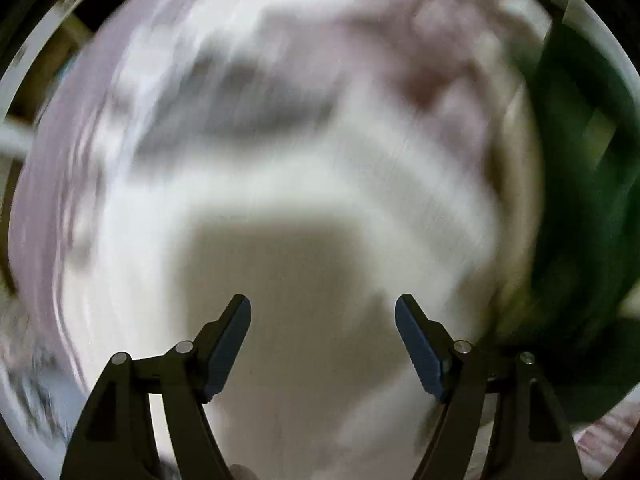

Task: Fold large clothes

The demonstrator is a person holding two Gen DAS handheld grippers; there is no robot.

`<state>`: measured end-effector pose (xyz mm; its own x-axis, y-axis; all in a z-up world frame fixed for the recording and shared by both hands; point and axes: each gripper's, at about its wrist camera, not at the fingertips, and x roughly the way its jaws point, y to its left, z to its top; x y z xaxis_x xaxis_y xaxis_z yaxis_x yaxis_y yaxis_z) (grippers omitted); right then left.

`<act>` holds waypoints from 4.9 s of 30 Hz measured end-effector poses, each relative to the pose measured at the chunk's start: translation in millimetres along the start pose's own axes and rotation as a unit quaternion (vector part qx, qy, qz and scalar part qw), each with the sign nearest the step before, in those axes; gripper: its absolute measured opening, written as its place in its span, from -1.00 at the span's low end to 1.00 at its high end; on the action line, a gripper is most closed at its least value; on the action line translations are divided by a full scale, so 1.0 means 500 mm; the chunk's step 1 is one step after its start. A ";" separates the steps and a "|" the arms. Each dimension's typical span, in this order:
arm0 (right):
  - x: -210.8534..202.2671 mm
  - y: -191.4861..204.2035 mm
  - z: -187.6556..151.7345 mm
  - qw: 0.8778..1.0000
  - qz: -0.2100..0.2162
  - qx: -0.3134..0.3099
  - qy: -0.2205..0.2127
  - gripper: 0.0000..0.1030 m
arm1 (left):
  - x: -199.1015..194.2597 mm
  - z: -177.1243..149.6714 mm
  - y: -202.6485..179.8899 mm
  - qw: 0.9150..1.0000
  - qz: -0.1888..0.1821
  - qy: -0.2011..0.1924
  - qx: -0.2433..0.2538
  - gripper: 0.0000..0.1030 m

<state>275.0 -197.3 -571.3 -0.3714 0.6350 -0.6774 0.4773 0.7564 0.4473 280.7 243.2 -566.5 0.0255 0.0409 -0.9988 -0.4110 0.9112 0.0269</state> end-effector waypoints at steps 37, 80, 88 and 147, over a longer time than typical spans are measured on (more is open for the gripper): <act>-0.120 0.276 0.092 0.972 -0.026 -0.213 -0.095 0.41 | -0.075 -0.092 -0.021 0.948 -0.237 -0.111 -0.183 1.00; 0.219 -0.262 -0.214 0.975 0.158 0.152 0.040 -0.19 | -0.198 0.058 -0.146 0.978 -0.111 -0.176 0.009 1.00; 0.016 -0.151 -0.247 0.998 0.031 -0.025 -0.052 0.46 | -0.107 -0.195 -0.006 0.991 0.024 -0.083 -0.101 1.00; -0.094 0.078 -0.007 0.969 -0.055 -0.200 -0.130 0.29 | -0.041 -0.246 0.055 0.991 0.031 -0.085 -0.102 1.00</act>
<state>308.1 -197.1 -520.0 -0.1639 0.5256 -0.8348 0.0792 0.8505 0.5199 156.9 217.1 -550.3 0.1416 0.1781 -0.9738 -0.5922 0.8035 0.0608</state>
